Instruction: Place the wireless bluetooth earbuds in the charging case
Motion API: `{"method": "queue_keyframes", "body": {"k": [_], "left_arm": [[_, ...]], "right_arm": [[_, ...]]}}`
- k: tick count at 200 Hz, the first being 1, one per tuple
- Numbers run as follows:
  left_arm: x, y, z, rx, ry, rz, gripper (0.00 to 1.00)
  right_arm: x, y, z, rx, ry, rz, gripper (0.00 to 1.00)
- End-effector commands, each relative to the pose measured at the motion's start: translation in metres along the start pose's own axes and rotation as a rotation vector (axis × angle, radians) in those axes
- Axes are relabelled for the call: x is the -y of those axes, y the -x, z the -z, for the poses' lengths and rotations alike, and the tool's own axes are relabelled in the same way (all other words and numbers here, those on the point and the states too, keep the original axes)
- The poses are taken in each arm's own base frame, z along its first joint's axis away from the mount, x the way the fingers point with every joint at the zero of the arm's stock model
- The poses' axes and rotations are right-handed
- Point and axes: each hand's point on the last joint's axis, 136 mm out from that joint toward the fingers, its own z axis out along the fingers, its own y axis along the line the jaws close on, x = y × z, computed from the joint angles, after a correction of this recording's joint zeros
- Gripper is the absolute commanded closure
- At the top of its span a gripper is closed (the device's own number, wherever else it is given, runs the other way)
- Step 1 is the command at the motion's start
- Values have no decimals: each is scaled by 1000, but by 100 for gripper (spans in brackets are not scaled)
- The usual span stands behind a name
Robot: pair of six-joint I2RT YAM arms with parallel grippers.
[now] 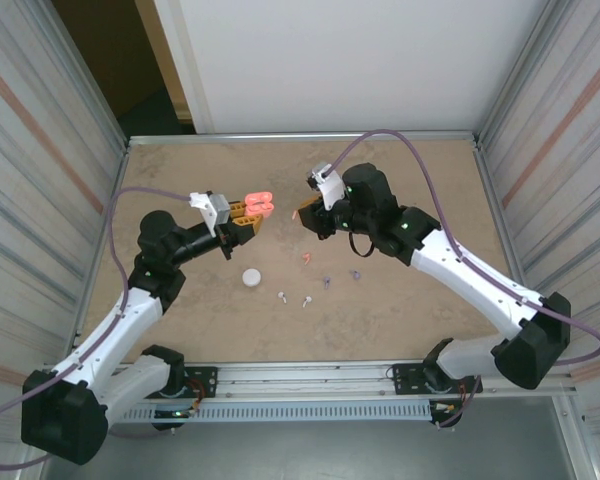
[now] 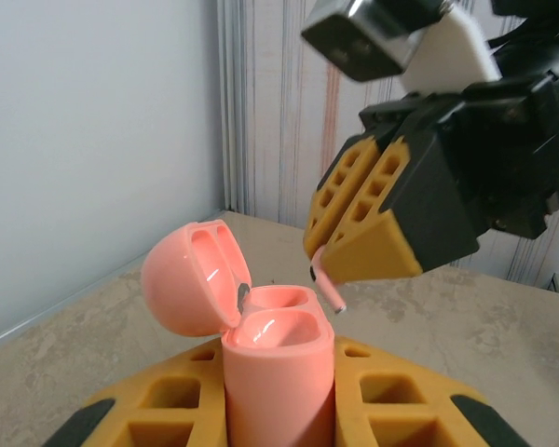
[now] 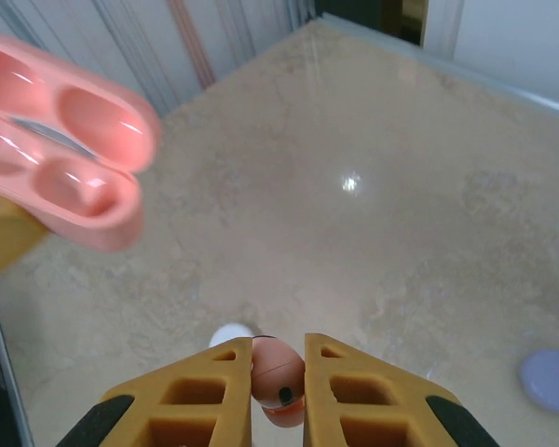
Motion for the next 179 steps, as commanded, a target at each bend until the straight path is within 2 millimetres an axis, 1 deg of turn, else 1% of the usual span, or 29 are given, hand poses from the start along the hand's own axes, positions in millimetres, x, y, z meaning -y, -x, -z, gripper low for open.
{"method": "queue_keyframes", "body": {"k": [1,45,91,130,179], "left_arm": [[-3,19,0,35,6,-32,100],[-3,17,-2,33,0,-18,100],[-2,17,-3,34,-7,-11,100],[-2,17,-3,35,-9,-10,100],[-2,18,-2,38,-10,-9,100]], "right_arm": [[-14,38,15,118,3,91,85],[-36,64,16,187,26,182,84],[-48,83,15,247,43,217,84],[-56,90,7,264,39,253,84],[-64,90,-7,257,49,275,84]]}}
